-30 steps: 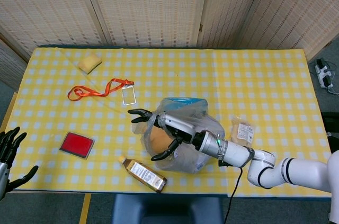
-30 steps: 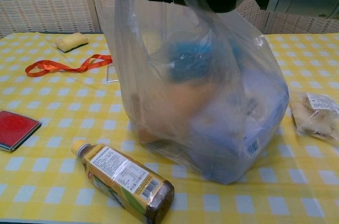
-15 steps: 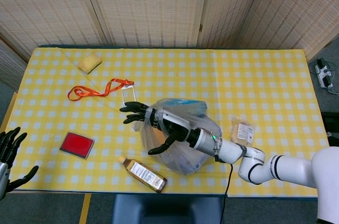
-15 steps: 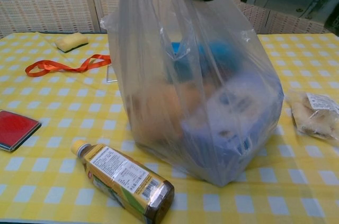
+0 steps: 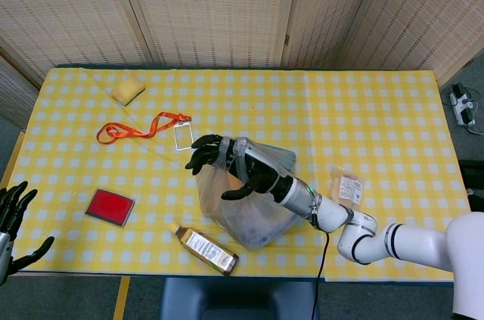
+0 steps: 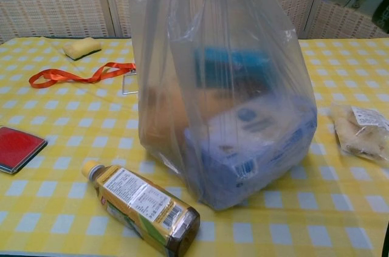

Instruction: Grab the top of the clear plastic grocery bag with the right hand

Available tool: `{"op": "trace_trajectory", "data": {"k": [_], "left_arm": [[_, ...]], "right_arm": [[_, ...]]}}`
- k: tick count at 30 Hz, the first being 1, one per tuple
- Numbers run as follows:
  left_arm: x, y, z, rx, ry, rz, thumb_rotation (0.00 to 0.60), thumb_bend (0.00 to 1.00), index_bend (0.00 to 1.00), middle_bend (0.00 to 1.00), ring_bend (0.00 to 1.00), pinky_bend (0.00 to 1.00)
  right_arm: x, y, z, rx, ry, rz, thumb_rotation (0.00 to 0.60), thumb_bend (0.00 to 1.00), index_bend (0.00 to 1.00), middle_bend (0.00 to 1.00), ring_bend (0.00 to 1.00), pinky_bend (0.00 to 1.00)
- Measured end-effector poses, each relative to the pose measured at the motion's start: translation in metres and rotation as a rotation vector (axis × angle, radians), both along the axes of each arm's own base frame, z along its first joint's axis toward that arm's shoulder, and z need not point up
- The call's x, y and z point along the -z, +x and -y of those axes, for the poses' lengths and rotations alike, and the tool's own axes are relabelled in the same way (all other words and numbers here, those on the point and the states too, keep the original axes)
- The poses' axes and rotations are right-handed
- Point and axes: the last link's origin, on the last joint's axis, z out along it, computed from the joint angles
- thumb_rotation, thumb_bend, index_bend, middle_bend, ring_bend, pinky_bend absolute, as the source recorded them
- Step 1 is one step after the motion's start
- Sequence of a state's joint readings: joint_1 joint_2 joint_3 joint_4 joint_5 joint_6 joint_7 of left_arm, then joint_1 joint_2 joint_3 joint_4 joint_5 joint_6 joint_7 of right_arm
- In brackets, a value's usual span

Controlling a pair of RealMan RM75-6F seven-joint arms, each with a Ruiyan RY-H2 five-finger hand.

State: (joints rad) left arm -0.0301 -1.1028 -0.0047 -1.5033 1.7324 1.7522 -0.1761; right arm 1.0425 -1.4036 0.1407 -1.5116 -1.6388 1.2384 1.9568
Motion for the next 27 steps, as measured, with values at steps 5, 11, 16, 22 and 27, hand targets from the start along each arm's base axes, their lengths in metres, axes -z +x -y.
{"op": "trace_trajectory", "data": {"k": [5, 11, 16, 22, 27], "left_arm": [[0.001, 0.0, 0.0, 0.001, -0.003, -0.002, 0.6, 0.27, 0.0, 0.0, 0.0, 0.0], [0.0, 0.0, 0.0, 0.007, 0.0, 0.004, 0.6, 0.27, 0.0, 0.0, 0.0, 0.0], [0.0, 0.0, 0.001, 0.007, -0.002, 0.002, 0.6, 0.27, 0.0, 0.0, 0.0, 0.0], [0.003, 0.001, 0.001, 0.008, -0.009, -0.007, 0.6, 0.27, 0.0, 0.0, 0.0, 0.0], [0.005, 0.002, 0.001, 0.004, -0.014, -0.014, 0.6, 0.27, 0.0, 0.0, 0.0, 0.0]], "right_arm": [[-0.004, -0.003, 0.003, 0.081, 0.019, 0.06, 0.6, 0.33, 0.42, 0.5, 0.56, 0.5], [-0.008, -0.006, 0.009, 0.222, 0.037, 0.11, 0.6, 0.99, 0.72, 0.78, 0.87, 0.84], [-0.014, -0.007, 0.004, 0.333, 0.073, 0.138, 0.6, 1.0, 0.74, 0.81, 0.93, 0.88], [-0.027, -0.004, -0.006, 0.333, 0.071, 0.147, 0.6, 1.0, 0.74, 0.82, 0.94, 0.89], [-0.049, 0.008, -0.017, 0.293, 0.059, 0.185, 0.6, 1.0, 0.74, 0.82, 0.94, 0.89]]}}
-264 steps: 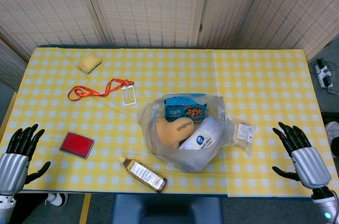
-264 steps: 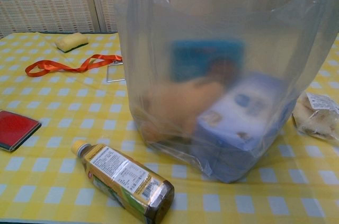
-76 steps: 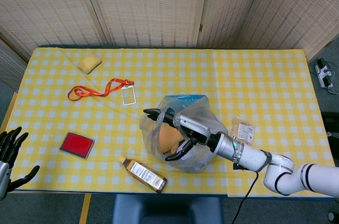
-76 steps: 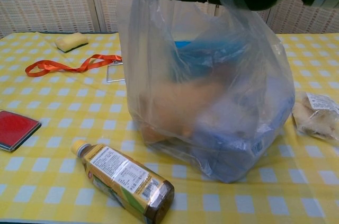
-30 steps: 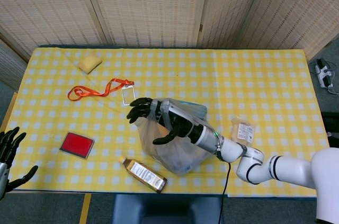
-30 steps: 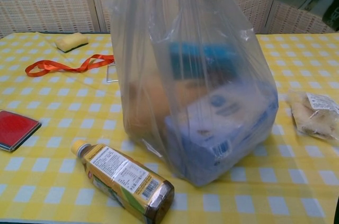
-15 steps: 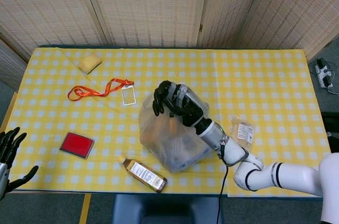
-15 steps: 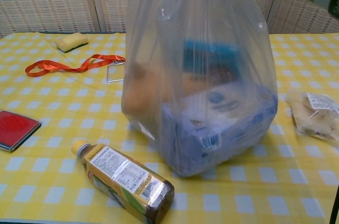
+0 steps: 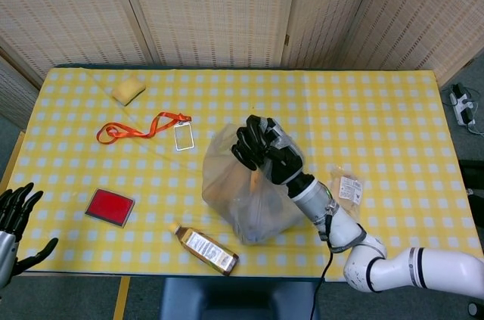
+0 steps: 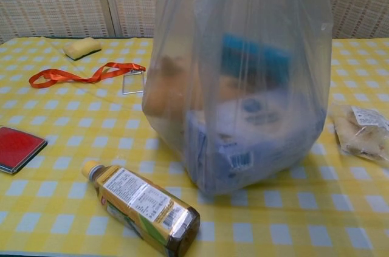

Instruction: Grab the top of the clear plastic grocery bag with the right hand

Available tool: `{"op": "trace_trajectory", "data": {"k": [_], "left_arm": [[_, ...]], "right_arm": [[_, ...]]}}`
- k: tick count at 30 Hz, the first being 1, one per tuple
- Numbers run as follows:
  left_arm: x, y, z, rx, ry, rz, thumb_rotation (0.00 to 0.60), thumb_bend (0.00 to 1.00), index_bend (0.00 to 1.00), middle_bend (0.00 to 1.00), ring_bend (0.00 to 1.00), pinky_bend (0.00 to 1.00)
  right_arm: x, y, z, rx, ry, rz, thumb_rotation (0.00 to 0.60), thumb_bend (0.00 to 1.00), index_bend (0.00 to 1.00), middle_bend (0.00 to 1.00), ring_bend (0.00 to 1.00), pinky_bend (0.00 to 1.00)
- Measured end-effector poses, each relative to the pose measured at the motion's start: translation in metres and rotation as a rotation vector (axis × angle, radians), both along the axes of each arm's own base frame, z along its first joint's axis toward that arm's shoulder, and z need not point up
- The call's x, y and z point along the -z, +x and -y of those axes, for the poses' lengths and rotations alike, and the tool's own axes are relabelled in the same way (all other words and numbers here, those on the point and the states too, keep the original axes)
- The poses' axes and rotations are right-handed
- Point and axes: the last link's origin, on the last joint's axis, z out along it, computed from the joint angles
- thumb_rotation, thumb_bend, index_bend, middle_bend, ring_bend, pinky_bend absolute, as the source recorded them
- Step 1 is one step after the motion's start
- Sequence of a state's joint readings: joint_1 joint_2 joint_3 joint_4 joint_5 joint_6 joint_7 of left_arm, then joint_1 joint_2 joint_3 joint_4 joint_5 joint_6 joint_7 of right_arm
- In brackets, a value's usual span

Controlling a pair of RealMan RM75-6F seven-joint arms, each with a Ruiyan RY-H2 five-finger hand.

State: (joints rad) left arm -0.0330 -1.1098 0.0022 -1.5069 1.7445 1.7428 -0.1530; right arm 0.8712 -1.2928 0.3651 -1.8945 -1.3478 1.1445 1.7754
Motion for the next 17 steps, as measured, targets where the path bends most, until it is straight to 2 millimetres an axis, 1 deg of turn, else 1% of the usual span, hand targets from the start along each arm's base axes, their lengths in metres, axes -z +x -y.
{"op": "trace_trajectory", "data": {"k": [3, 5, 7, 10, 13, 17], "left_arm": [[0.002, 0.001, -0.001, -0.002, -0.007, -0.005, 0.6, 0.27, 0.0, 0.0, 0.0, 0.0], [0.003, 0.001, -0.001, -0.002, -0.009, -0.007, 0.6, 0.27, 0.0, 0.0, 0.0, 0.0], [0.003, 0.001, -0.002, -0.005, -0.009, -0.007, 0.6, 0.27, 0.0, 0.0, 0.0, 0.0], [0.003, 0.0, -0.003, -0.012, -0.008, -0.007, 0.6, 0.27, 0.0, 0.0, 0.0, 0.0], [0.003, 0.0, -0.004, -0.013, -0.009, -0.009, 0.6, 0.27, 0.0, 0.0, 0.0, 0.0], [0.005, 0.001, -0.003, -0.017, -0.014, -0.012, 0.6, 0.27, 0.0, 0.0, 0.0, 0.0]], "right_arm": [[-0.029, 0.013, -0.005, -0.043, -0.042, 0.047, 0.6, 1.0, 0.74, 0.82, 0.94, 0.89], [-0.052, 0.023, -0.01, -0.078, -0.075, 0.086, 0.6, 1.0, 0.74, 0.82, 0.94, 0.89], [-0.075, 0.034, -0.019, -0.113, -0.109, 0.119, 0.6, 1.0, 0.74, 0.82, 0.93, 0.89], [-0.099, 0.045, -0.032, -0.151, -0.153, 0.133, 0.6, 1.0, 0.74, 0.82, 0.94, 0.89], [-0.106, 0.047, -0.038, -0.144, -0.169, 0.106, 0.6, 1.0, 0.74, 0.82, 0.94, 0.89], [-0.101, 0.046, -0.037, -0.129, -0.152, 0.077, 0.6, 1.0, 0.74, 0.82, 0.93, 0.89]]}}
